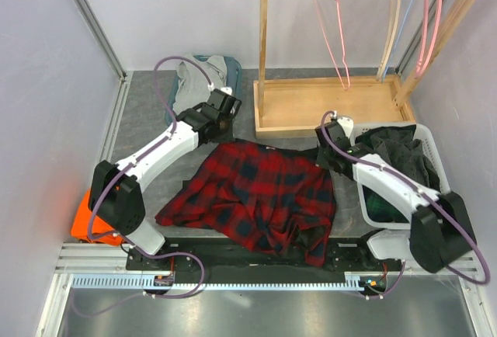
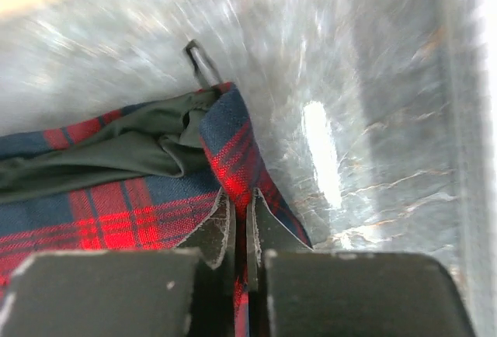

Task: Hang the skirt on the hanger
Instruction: Adjust the skirt at the center of the board.

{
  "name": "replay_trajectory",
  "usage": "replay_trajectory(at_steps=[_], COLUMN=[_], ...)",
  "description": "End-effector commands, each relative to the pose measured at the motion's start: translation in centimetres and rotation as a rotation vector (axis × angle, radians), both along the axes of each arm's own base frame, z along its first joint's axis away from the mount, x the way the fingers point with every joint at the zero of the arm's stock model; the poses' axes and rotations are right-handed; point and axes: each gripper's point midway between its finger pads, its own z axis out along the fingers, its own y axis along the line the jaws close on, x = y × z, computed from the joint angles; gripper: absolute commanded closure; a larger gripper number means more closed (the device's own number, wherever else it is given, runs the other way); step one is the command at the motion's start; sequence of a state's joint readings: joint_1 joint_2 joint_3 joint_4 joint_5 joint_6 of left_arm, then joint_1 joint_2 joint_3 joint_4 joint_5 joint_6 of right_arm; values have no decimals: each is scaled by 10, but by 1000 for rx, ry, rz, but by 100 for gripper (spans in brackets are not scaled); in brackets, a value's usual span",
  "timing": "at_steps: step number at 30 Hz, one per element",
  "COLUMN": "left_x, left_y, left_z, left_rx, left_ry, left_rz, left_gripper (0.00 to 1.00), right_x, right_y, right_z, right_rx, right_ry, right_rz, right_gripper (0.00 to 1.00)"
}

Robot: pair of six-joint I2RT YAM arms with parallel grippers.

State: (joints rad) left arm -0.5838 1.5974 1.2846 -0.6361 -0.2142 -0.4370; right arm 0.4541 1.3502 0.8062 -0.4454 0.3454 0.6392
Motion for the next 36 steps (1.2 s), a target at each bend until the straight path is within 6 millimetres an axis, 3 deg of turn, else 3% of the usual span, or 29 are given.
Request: replay_trajectory(at_steps=[1, 2, 4, 5, 10, 12, 15, 16, 18, 19, 20, 21, 22, 23, 24, 25, 26, 27, 28, 31, 32, 34, 35, 36], left_x=[36, 41, 47, 50, 51, 43, 26, 22, 6, 0, -7, -16, -25, -30, -35, -46, -51, -56, -65, -79, -81, -83, -85, -85], left_y=[27, 31, 45, 48, 67, 72, 78, 79, 83, 83, 82, 84, 86, 81, 78, 78, 70, 67, 67, 59, 56, 55, 52, 49], left_z=[77, 97, 117, 139, 207, 223, 222, 202, 195, 166, 156, 149, 118, 106, 91, 63, 51, 39, 16, -10, -12, -15, -11, -8], left_rx=[37, 31, 51, 43, 32, 9, -25, -20, -52, -47, -63, -79, -77, -108, -121, -130, -164, -178, -179, -213, -226, -232, -253, -265], left_ry=[-202, -247, -291, -339, -498, -535, -547, -515, -507, -456, -436, -428, -367, -342, -314, -257, -220, -194, -136, -56, -46, -43, -44, -46], left_rz=[83, 94, 138, 146, 202, 211, 216, 219, 217, 216, 207, 210, 224, 211, 200, 208, 184, 176, 186, 163, 150, 143, 129, 117], left_gripper=[98, 98, 98, 98, 98, 98, 98, 98, 98, 98, 98, 98, 98, 98, 98, 98, 98, 97, 96, 84, 72, 57, 41, 32], right_x=[16, 18, 18, 17, 15, 8, -1, -4, -14, -17, -24, -30, -35, -42, -50, -56, -61, -69, -74, -84, -86, -90, -93, -94], right_y=[-13, -15, -17, -18, -11, -4, 7, 10, 17, 19, 19, 20, 21, 23, 23, 27, 31, 31, 36, 36, 36, 36, 37, 37], right_z=[90, 109, 153, 173, 250, 266, 269, 257, 245, 217, 208, 175, 160, 149, 115, 104, 95, 70, 63, 39, 36, 26, 23, 20], right_rx=[-16, -20, 9, 14, 88, 129, 186, 198, 239, 247, 261, 260, 289, 310, 312, 347, 386, 397, 429, 450, 454, 442, 444, 435], right_ry=[-225, -273, -385, -443, -671, -719, -727, -703, -682, -626, -616, -548, -514, -499, -428, -404, -386, -335, -313, -262, -255, -232, -214, -205], right_rz=[-13, 0, 10, 30, 101, 151, 212, 229, 271, 269, 273, 282, 272, 278, 277, 285, 278, 269, 285, 272, 274, 284, 296, 309], right_gripper=[100, 100, 100, 100, 100, 100, 100, 100, 100, 100, 100, 100, 100, 100, 100, 100, 100, 100, 100, 100, 100, 100, 98, 82])
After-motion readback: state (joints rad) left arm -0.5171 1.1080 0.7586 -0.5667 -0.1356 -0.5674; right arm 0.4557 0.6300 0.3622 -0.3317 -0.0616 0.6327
